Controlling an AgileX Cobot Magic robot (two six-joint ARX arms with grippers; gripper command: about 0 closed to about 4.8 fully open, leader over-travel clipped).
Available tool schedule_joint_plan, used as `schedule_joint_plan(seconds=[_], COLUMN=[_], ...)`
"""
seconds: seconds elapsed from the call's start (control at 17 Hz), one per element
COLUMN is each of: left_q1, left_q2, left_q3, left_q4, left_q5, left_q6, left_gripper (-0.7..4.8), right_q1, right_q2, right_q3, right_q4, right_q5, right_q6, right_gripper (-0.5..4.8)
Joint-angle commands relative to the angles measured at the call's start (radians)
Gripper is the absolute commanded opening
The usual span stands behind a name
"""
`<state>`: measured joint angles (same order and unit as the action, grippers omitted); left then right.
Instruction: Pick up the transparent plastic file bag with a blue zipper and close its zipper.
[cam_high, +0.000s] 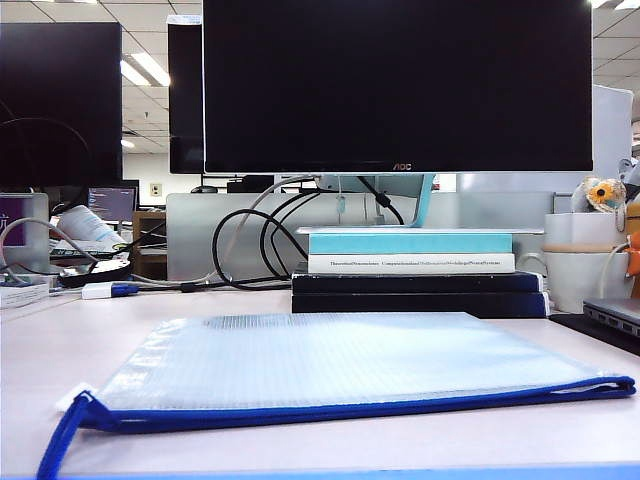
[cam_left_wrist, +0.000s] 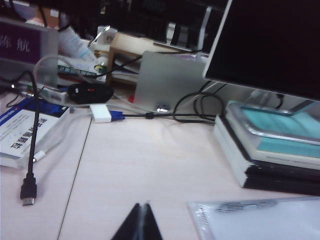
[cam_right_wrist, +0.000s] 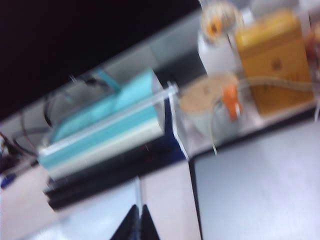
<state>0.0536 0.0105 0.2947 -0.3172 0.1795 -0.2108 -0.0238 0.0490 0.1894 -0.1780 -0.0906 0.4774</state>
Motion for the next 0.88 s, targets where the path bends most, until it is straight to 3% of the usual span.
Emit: schedule_joint_plan(seconds=[0.06,0.24,0.29,0.41,0.59,0.71,0.88], left_q1=[-0.001,-0.001,-0.001,-0.001,-0.001,-0.001,-0.002], left_q2=[0.023,0.092,0.167,0.249,0.377,0.462,0.574], left_q3=[0.07,0.167,0.243,0.311,0.386,0.402,0.403], left_q4=[-0.091,-0.142,-0.147,-0.171,-0.258,-0.303,-0.34], left_q5=[0.005,0.014,0.045,0.05,0.053,0.072,0.278], left_q6=[0.075,0.147,0.25,0.363,0.482,0.487,0.488], left_gripper=[-0.06,-0.06,-0.06,-0.06,-0.06,-0.06,-0.06], right_q1=[0.0,0.002,0.002,0.006,0.058,0.124,0.294], right_q2=[0.02,0.108,0.207,0.312,0.481,0.565,0.684], right_q3=[0.08,0.175,0.251,0.322,0.407,0.42,0.42], right_q4=[-0.031,-0.041,-0.05,-0.071,-0.073,-0.072,-0.079], right_q5=[0.006,-0.006,-0.064,-0.136,-0.302,-0.385,-0.425], right_q6=[0.001,-0.009,-0.035,-0.068,-0.067,-0.067,-0.085], right_gripper=[-0.08,-0.08,-0.08,-0.08,-0.08,-0.08,-0.08])
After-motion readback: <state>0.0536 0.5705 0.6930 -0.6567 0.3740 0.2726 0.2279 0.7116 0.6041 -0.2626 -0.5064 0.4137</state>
